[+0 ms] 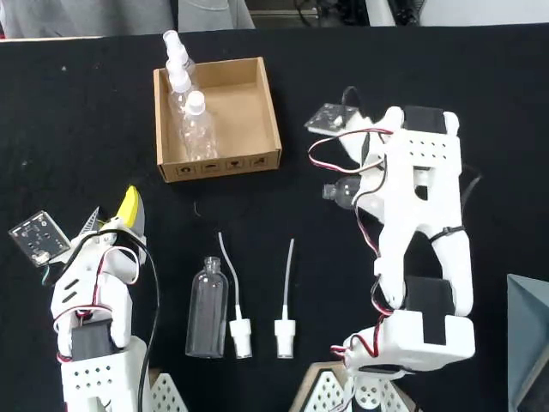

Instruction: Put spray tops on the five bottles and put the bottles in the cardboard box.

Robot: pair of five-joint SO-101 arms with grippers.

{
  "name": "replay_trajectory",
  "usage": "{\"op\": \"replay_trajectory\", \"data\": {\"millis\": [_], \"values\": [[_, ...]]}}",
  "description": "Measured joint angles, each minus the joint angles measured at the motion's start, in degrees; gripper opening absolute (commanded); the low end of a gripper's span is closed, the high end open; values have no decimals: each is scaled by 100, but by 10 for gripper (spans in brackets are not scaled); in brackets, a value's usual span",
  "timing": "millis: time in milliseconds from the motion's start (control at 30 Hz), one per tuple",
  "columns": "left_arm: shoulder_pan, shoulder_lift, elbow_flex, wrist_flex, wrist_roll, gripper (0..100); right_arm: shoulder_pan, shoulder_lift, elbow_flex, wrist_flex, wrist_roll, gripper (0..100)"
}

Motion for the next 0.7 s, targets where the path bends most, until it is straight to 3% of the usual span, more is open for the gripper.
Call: {"op": "replay_trajectory", "data": {"millis": [233,467,700], "values": [[0,0,0,0,0,224,0,0,0,-114,519,468],[0,0,0,0,0,224,-9,0,0,-299,536,290],[0,0,0,0,0,224,-53,0,79,-958,571,308]]}}
